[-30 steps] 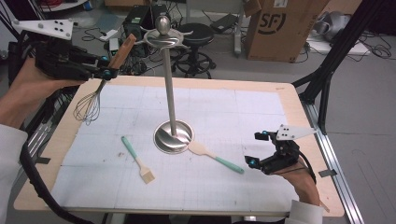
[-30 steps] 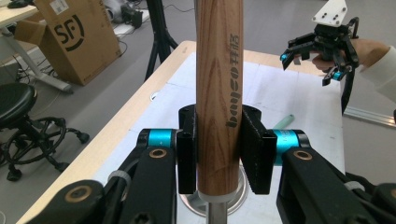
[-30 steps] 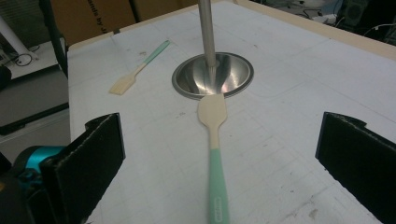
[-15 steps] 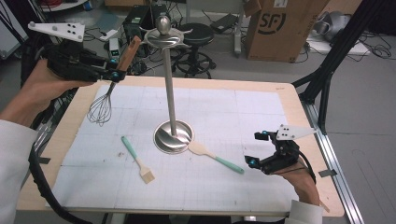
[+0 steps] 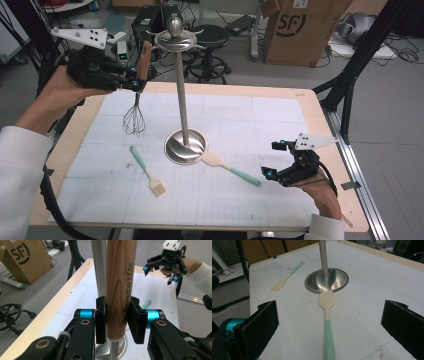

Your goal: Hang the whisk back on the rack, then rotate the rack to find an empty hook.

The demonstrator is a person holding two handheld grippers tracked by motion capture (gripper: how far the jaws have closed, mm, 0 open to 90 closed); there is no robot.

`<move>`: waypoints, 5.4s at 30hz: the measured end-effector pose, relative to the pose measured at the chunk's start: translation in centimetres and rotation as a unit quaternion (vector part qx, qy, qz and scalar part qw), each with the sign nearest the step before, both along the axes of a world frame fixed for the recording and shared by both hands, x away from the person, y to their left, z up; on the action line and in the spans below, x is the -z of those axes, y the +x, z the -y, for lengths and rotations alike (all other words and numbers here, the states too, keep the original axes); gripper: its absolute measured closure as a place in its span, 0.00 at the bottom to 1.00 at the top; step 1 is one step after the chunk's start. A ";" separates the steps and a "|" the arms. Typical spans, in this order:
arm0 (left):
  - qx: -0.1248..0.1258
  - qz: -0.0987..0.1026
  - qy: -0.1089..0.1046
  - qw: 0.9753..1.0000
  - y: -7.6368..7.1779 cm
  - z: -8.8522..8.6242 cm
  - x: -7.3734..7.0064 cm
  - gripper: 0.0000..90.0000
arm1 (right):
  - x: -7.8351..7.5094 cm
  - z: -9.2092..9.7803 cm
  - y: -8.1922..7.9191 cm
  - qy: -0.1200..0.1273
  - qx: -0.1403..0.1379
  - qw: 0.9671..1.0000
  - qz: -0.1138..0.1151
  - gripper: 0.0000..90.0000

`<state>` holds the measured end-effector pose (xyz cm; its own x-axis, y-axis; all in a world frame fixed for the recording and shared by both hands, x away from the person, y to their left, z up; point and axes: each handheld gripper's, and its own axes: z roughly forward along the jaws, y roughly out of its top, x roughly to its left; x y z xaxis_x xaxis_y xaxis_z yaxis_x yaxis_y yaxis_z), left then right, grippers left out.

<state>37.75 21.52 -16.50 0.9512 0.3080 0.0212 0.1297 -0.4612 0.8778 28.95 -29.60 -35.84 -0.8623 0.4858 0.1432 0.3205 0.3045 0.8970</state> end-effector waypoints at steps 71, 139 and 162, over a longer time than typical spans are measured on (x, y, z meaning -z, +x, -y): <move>-0.060 0.029 0.029 0.997 -6.6 -6.6 -1.8 0.16 | 0.2 0.9 -0.2 0.000 0.017 1.000 -0.007 0.00; -0.076 0.038 0.046 0.995 0.4 1.8 -7.6 1.00 | 0.8 0.7 0.0 -0.002 0.010 1.000 -0.017 0.00; -0.055 0.048 0.057 0.996 -4.9 2.8 -8.9 1.00 | 0.6 1.1 -0.2 0.004 0.015 1.000 -0.012 0.00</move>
<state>32.83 18.76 -7.65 0.9037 0.4009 0.1503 0.1035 -0.5453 0.8318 28.71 -30.71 -36.43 -0.8432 0.5108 0.1680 0.3512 0.2866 0.8914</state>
